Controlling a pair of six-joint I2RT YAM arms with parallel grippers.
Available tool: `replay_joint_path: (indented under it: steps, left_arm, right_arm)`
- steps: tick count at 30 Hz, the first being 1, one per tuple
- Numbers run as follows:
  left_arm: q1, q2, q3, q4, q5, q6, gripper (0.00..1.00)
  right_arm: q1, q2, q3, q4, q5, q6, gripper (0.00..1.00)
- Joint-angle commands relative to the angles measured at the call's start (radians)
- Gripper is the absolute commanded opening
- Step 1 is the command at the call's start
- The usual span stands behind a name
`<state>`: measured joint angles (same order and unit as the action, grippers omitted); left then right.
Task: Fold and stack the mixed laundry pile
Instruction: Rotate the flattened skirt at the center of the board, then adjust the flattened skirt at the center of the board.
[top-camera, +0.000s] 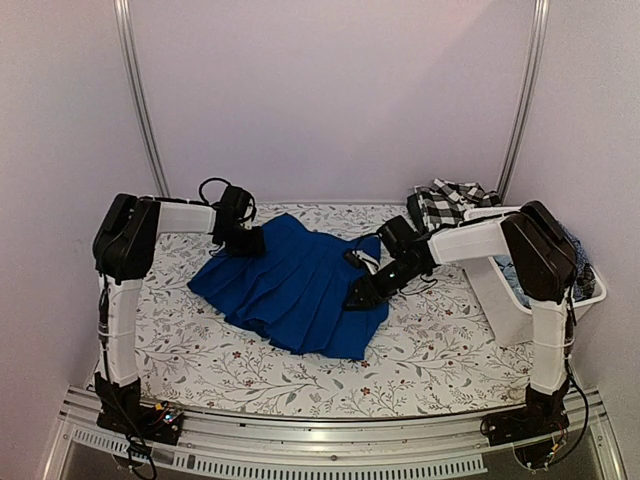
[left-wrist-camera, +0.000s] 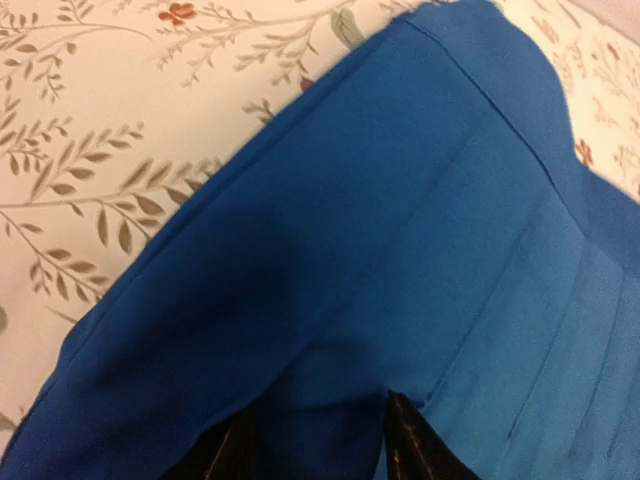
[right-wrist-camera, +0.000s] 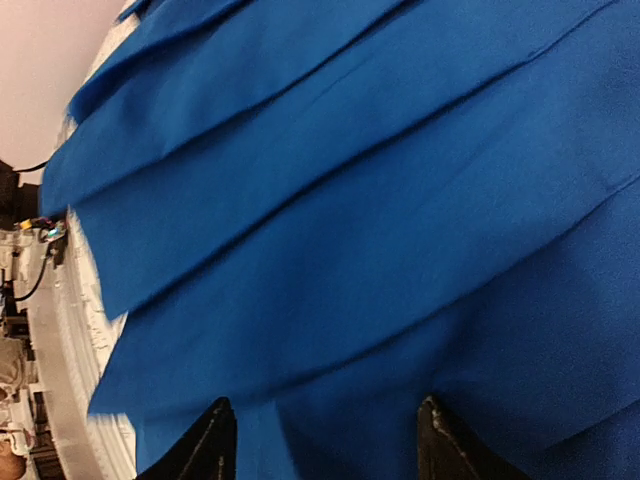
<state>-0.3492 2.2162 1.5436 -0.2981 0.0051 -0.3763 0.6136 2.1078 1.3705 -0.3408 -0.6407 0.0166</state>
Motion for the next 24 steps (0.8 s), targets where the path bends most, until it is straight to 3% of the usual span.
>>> replay_joint_path:
  steps: [1, 6, 11, 15, 24]
  left_arm:
    - [0.062, 0.02, 0.128, -0.106, -0.041, 0.068, 0.5]
    - [0.028, -0.203, -0.034, -0.02, -0.013, 0.095, 0.6]
    - [-0.054, -0.389, -0.273, 0.078, 0.032, 0.114, 0.63]
    - [-0.139, -0.422, -0.326, 0.141, 0.068, 0.138, 0.63]
    - [-0.246, -0.286, -0.246, 0.155, 0.083, 0.163, 0.61]
  right_arm:
    - [0.013, -0.225, -0.131, 0.073, -0.09, 0.154, 0.66]
    - [-0.113, -0.447, -0.372, 0.224, -0.008, 0.324, 0.79]
    - [-0.106, -0.561, -0.656, 0.535, -0.052, 0.59, 0.86]
    - [-0.067, -0.49, -0.694, 0.634, -0.034, 0.663, 0.87]
    - [0.009, -0.224, -0.649, 0.901, -0.016, 0.78, 0.87]
